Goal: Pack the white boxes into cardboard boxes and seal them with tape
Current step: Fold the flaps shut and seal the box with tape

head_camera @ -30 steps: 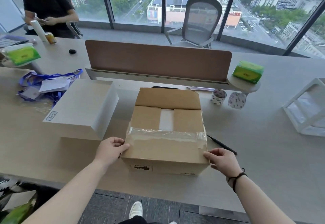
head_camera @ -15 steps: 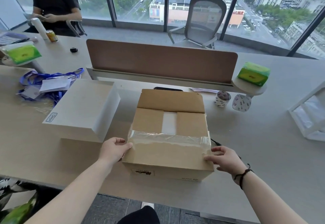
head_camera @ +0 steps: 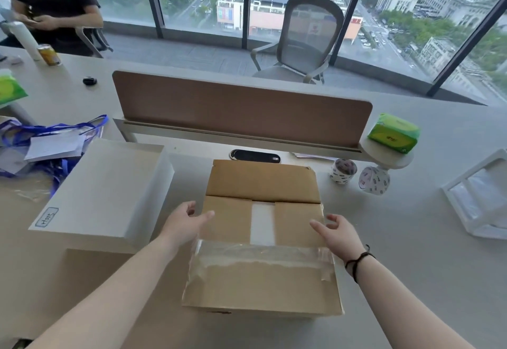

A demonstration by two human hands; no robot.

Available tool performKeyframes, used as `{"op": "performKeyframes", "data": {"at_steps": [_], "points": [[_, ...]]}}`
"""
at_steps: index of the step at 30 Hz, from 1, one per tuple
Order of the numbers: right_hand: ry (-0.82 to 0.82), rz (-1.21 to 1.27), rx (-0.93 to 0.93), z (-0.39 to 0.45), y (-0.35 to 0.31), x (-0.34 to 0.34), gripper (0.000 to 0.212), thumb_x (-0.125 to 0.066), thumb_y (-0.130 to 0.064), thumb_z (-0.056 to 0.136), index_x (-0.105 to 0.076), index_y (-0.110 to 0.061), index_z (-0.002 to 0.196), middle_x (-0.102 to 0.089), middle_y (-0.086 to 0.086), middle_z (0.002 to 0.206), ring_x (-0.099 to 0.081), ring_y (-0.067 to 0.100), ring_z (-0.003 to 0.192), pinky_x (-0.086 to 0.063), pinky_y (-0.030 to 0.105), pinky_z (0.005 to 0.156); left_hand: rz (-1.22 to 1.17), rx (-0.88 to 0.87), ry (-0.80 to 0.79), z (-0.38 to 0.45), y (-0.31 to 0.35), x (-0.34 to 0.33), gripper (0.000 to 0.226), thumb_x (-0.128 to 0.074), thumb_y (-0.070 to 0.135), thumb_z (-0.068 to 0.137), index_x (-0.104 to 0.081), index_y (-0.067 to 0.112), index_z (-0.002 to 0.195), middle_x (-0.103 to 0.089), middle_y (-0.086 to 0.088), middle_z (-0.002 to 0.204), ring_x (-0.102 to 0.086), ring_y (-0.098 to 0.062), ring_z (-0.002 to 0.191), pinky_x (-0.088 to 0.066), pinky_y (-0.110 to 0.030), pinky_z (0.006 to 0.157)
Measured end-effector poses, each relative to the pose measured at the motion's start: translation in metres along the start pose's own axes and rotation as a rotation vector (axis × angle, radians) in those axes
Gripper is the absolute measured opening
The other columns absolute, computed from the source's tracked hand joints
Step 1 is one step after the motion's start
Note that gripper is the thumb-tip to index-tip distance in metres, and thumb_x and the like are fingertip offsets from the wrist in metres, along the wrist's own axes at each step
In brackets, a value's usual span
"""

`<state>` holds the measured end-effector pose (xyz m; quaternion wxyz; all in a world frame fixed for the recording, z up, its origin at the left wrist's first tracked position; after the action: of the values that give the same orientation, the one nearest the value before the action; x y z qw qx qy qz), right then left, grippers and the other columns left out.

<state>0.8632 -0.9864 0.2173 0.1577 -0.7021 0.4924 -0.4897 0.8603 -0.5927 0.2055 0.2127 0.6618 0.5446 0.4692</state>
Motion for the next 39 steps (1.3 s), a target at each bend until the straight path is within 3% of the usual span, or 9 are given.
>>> {"op": "performKeyframes", "data": {"at_steps": [4,8,12,16,21,27,30,33,39], "points": [[0.037,0.053,-0.002,0.03,-0.029,-0.002,0.056,-0.061,-0.041,0.096,-0.054,-0.005,0.137,-0.06,0.011,0.134,-0.057,0.023,0.117,-0.042,0.029,0.091,-0.122,0.055,-0.048,0.031,0.022,-0.002,0.07,-0.066,0.046,0.095,-0.043,0.013,0.152,-0.047,-0.002,0.153,-0.047,-0.021,0.136,-0.038,-0.043,0.116],[0.012,0.191,-0.115,0.051,-0.027,-0.008,0.056,-0.047,-0.053,0.099,-0.056,-0.013,0.138,-0.058,0.002,0.136,-0.056,0.023,0.122,-0.043,0.037,0.105,-0.216,0.071,-0.162,0.042,0.04,-0.017,0.028,-0.056,0.042,0.102,-0.061,0.024,0.122,-0.063,0.018,0.11,-0.056,0.001,0.096,-0.042,-0.03,0.093],[-0.021,0.478,-0.217,0.047,-0.023,-0.011,0.042,-0.041,-0.052,0.103,-0.065,-0.02,0.117,-0.067,0.0,0.109,-0.061,0.016,0.089,-0.047,0.032,0.076,-0.257,0.05,-0.139,0.051,0.04,-0.012,0.054,-0.062,0.068,0.085,-0.065,0.025,0.117,-0.065,0.011,0.118,-0.058,-0.014,0.111,-0.043,-0.038,0.102],[-0.03,0.573,-0.219,0.047,-0.013,-0.002,0.054,-0.039,-0.061,0.099,-0.066,-0.02,0.12,-0.062,0.003,0.128,-0.051,0.018,0.125,-0.034,0.046,0.113,-0.326,0.048,-0.048,0.048,0.03,-0.004,0.039,-0.042,0.052,0.104,-0.07,0.025,0.109,-0.068,0.01,0.117,-0.058,-0.012,0.114,-0.045,-0.041,0.1],[-0.134,0.622,-0.185,0.03,0.002,-0.002,0.056,-0.036,-0.067,0.097,-0.067,-0.028,0.122,-0.064,-0.007,0.126,-0.05,0.009,0.126,-0.029,0.043,0.113,-0.31,0.039,-0.009,0.029,0.02,0.006,0.039,-0.044,0.053,0.103,-0.072,0.027,0.107,-0.068,0.005,0.12,-0.059,-0.016,0.117,-0.049,-0.039,0.096],[-0.163,0.419,-0.082,0.001,0.023,-0.007,0.022,-0.057,-0.032,0.1,-0.072,-0.027,0.116,-0.069,-0.016,0.123,-0.052,-0.001,0.123,-0.035,0.03,0.107,-0.241,0.024,-0.018,0.0,0.005,0.0,0.026,-0.055,0.035,0.103,-0.076,0.02,0.103,-0.069,0.016,0.108,-0.058,0.002,0.106,-0.045,-0.023,0.082],[-0.152,0.396,-0.018,-0.005,0.029,-0.013,0.032,-0.066,-0.015,0.095,-0.068,-0.031,0.123,-0.066,-0.018,0.125,-0.052,-0.002,0.124,-0.035,0.02,0.104,-0.146,-0.045,-0.046,-0.013,0.0,-0.005,0.015,-0.063,0.025,0.099,-0.071,0.024,0.112,-0.069,0.012,0.112,-0.06,-0.003,0.11,-0.046,-0.018,0.083],[-0.159,0.397,0.027,-0.011,0.028,-0.019,0.049,-0.07,-0.005,0.091,-0.062,-0.035,0.129,-0.061,-0.018,0.126,-0.053,-0.017,0.106,-0.043,0.008,0.085,-0.064,-0.061,-0.097,-0.024,-0.006,-0.011,0.035,-0.07,0.023,0.094,-0.062,0.031,0.128,-0.063,0.013,0.123,-0.057,-0.007,0.118,-0.044,-0.026,0.101],[-0.09,0.354,0.108,-0.018,0.03,-0.019,0.057,-0.075,-0.007,0.087,-0.059,-0.041,0.13,-0.06,-0.012,0.136,-0.054,0.014,0.13,-0.039,0.042,0.116,-0.012,-0.067,-0.116,-0.034,-0.022,-0.019,0.09,-0.082,0.02,0.084,-0.03,0.043,0.154,-0.049,0.025,0.142,-0.046,0.003,0.132,-0.039,-0.031,0.114]]}}
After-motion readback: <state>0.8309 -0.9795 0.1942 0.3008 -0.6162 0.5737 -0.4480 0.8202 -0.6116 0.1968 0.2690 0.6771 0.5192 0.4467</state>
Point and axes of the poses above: each hand's wrist, its own z-axis towards the middle knuckle, its own x-axis out of the back of the hand, y = z × x, the point moved 9 cm from there along z, towards the middle knuckle
